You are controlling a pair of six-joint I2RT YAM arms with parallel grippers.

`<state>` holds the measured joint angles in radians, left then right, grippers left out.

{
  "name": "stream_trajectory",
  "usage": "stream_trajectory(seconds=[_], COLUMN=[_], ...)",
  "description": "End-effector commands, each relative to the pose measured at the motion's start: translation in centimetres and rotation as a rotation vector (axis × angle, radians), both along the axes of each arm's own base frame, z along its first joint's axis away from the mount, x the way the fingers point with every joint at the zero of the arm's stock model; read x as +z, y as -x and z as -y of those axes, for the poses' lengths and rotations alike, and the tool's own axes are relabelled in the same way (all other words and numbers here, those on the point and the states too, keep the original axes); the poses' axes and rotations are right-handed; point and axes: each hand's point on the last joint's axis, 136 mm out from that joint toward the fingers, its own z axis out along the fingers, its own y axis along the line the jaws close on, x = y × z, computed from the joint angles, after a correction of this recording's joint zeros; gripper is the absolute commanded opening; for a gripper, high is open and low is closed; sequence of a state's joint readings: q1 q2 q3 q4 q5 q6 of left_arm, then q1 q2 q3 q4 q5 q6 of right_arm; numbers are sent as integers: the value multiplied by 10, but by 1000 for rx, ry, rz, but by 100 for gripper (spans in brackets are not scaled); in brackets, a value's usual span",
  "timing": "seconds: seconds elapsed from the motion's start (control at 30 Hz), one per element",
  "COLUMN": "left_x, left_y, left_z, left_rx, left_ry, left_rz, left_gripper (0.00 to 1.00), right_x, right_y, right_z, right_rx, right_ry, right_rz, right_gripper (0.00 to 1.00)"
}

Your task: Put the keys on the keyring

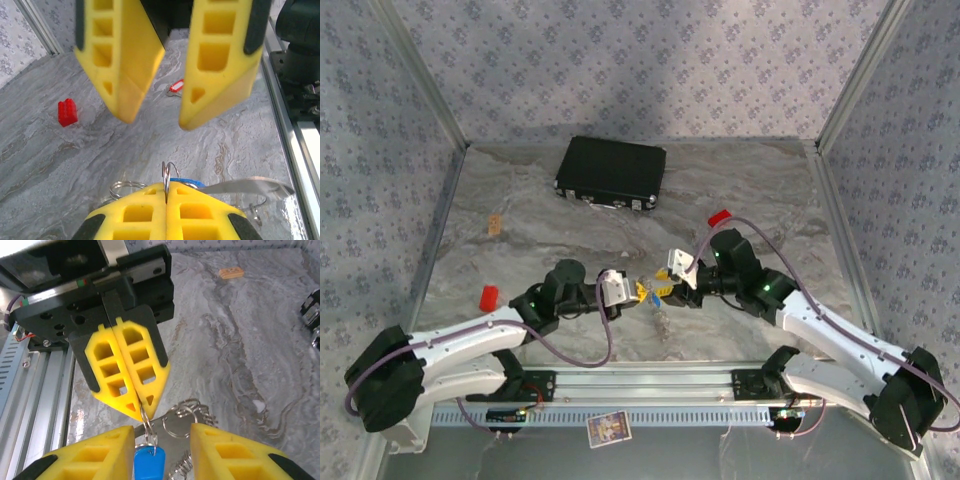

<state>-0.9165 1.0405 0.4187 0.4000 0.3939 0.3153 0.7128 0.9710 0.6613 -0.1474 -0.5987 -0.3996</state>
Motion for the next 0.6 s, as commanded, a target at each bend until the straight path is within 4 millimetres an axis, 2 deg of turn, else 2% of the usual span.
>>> stream_trajectory(seconds=[0.0,0.17,0.33,0.43,0.57], left_x=[38,41,44,45,46], left_y=[3,7,10,11,10], left_z=[5,4,3,3,4], left_rx=[-17,-31,-43,-46,-48], left_ry=[150,177,190,198,200], left_rz=[48,42,43,46,45], left_gripper=[0,0,0,0,0], right_x=[10,1,3,4,9], right_y=[0,-3,-3,-1,1], right_z=[-4,-6,-11,-14,-17], right_rx=[0,-9,9,25,42], right_ry=[-70,-50,-63,-66,-90], right_rz=[-9,-15,-23,-32,-33], right_gripper=[35,34,30,24,11])
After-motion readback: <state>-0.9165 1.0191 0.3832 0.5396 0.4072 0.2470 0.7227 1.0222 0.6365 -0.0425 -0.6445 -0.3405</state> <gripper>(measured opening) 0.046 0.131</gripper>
